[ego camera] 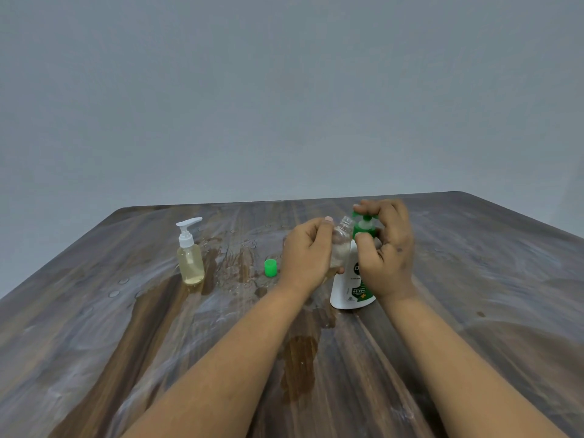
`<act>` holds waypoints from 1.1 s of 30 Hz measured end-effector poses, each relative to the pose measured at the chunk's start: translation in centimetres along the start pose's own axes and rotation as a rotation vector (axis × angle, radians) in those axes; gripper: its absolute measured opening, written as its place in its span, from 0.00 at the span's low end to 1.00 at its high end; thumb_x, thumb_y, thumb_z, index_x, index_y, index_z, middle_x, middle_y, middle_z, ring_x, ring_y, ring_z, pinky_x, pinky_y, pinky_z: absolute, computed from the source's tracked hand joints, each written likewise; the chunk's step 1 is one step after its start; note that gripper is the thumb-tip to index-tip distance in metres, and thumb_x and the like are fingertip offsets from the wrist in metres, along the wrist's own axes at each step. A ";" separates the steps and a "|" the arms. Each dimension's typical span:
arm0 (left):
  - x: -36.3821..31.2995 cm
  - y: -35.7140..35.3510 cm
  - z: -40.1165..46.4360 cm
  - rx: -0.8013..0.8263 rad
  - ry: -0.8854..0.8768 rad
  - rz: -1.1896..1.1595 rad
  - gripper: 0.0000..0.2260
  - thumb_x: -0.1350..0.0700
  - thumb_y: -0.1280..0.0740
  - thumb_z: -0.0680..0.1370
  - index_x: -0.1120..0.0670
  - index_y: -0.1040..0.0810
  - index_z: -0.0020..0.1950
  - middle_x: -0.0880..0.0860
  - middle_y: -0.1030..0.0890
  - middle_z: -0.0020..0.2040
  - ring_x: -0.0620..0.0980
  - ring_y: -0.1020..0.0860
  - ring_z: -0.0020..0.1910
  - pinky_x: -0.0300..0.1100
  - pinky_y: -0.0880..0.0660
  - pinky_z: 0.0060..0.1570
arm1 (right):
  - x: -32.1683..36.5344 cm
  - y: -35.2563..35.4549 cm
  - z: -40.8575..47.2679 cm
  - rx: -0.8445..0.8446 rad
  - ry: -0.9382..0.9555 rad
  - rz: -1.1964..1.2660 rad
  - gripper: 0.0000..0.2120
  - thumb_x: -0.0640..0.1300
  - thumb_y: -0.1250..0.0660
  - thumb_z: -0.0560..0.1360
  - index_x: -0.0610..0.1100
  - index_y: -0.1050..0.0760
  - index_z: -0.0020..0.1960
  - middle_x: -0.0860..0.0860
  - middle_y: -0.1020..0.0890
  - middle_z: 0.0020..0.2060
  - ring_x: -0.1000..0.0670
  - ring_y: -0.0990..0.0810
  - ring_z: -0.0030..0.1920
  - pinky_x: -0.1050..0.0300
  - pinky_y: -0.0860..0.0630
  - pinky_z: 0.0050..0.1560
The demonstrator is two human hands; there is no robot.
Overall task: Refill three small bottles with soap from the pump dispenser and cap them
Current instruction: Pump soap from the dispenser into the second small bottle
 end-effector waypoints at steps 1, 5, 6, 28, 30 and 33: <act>0.0 0.0 0.0 0.001 0.000 -0.003 0.19 0.55 0.40 0.83 0.56 0.24 0.33 0.49 0.22 0.31 0.57 0.22 0.33 0.45 0.23 0.25 | 0.1 0.0 -0.1 0.004 0.008 0.001 0.18 0.41 0.43 0.66 0.38 0.22 0.50 0.50 0.25 0.47 0.59 0.26 0.50 0.62 0.26 0.48; 0.0 0.0 -0.1 0.013 -0.001 -0.009 0.18 0.55 0.40 0.83 0.57 0.24 0.34 0.46 0.22 0.29 0.49 0.22 0.29 0.42 0.24 0.24 | 0.0 0.0 0.0 -0.005 0.008 0.009 0.17 0.39 0.43 0.66 0.38 0.22 0.50 0.50 0.24 0.47 0.59 0.25 0.49 0.62 0.26 0.48; 0.0 0.0 -0.1 0.017 0.003 -0.015 0.19 0.55 0.40 0.83 0.56 0.25 0.33 0.46 0.23 0.28 0.47 0.22 0.28 0.41 0.24 0.24 | -0.1 0.0 0.0 -0.007 0.002 0.004 0.16 0.37 0.43 0.65 0.38 0.21 0.48 0.50 0.24 0.46 0.60 0.25 0.49 0.63 0.27 0.48; -0.7 -0.1 -0.4 0.028 0.019 -0.036 0.23 0.53 0.40 0.83 0.47 0.25 0.27 0.44 0.23 0.27 0.42 0.23 0.25 0.43 0.22 0.25 | -0.3 -0.1 0.0 -0.026 -0.036 0.003 0.16 0.33 0.43 0.65 0.39 0.22 0.47 0.49 0.24 0.46 0.62 0.25 0.49 0.68 0.29 0.48; -0.7 -0.1 -0.4 0.020 0.022 -0.035 0.22 0.53 0.40 0.83 0.48 0.24 0.28 0.44 0.23 0.28 0.42 0.23 0.27 0.43 0.23 0.25 | -0.2 -0.1 -0.1 -0.025 -0.013 0.011 0.17 0.37 0.44 0.65 0.40 0.22 0.50 0.50 0.24 0.47 0.61 0.26 0.50 0.65 0.27 0.49; -0.6 0.0 -0.4 0.020 0.017 -0.031 0.22 0.54 0.40 0.83 0.48 0.24 0.28 0.44 0.23 0.28 0.43 0.23 0.27 0.41 0.23 0.25 | -0.2 -0.1 -0.1 -0.028 -0.016 0.026 0.18 0.39 0.44 0.66 0.41 0.21 0.51 0.52 0.25 0.48 0.59 0.24 0.50 0.63 0.27 0.46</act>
Point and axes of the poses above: each hand's wrist, its own z-axis towards the middle knuckle, its own y-axis out of the back of the hand, x = y × z, the point moved 2 cm from there along z, towards the middle knuckle
